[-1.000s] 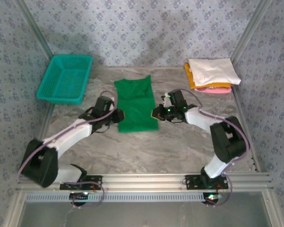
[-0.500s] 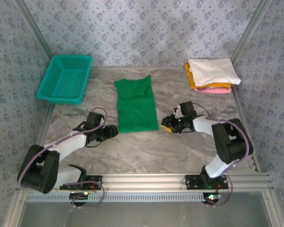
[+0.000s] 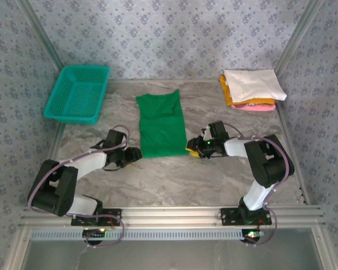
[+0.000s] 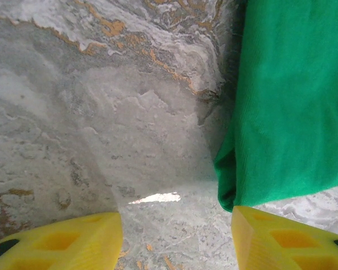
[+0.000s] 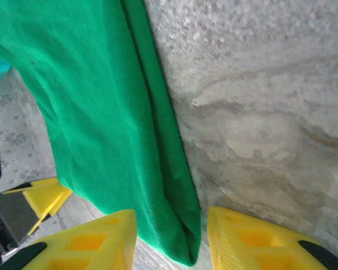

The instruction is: Fold and stack the t-shirts

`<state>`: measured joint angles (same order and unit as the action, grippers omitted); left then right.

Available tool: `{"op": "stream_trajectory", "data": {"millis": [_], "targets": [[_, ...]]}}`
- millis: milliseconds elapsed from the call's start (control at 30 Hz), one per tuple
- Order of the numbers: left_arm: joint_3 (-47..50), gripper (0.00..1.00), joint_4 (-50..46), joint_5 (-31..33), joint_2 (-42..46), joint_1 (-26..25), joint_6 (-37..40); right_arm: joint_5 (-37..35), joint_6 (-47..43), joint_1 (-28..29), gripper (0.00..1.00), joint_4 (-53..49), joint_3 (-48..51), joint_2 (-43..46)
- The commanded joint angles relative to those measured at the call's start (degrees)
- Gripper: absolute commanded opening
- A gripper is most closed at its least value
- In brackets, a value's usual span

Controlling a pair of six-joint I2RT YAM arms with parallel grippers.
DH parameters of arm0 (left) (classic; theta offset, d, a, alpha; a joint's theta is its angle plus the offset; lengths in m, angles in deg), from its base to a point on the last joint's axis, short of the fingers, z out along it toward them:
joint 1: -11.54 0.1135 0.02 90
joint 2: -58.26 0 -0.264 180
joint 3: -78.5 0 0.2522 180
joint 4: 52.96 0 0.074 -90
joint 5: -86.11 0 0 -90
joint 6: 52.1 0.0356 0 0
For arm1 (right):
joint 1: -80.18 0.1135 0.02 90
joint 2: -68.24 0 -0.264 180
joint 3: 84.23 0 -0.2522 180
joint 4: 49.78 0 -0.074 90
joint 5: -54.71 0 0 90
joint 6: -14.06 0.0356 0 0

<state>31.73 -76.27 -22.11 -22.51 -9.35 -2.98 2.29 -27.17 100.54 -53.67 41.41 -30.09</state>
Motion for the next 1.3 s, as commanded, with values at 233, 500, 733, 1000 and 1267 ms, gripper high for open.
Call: {"op": "stream_trajectory", "data": {"millis": [233, 500, 733, 1000, 1267], "targets": [[-5.8, 0.56, 2.8, -2.0, 1.4, -3.8, -0.2, 0.7, 1.8, 2.9, 0.37, 2.1, -2.3, -3.4], [-3.3, 0.56, 4.3, -1.5, -1.0, -2.2, -1.9, -0.1, 1.7, 2.9, 0.18, 2.0, -2.3, -3.8], [-6.8, 0.55, 3.9, -1.8, -6.6, -1.9, -1.0, -0.3, 1.8, 2.9, 0.07, 1.4, -2.6, -3.8], [-5.7, 0.55, 5.8, -1.5, -7.7, -2.4, -1.5, -0.1, 1.7, 2.9, 0.05, 1.5, -2.6, -4.1], [-9.5, 0.44, 6.2, -1.3, -9.9, -4.7, -1.7, -0.4, 1.9, 3.2, 0.02, 1.6, -2.5, -4.1]]}}
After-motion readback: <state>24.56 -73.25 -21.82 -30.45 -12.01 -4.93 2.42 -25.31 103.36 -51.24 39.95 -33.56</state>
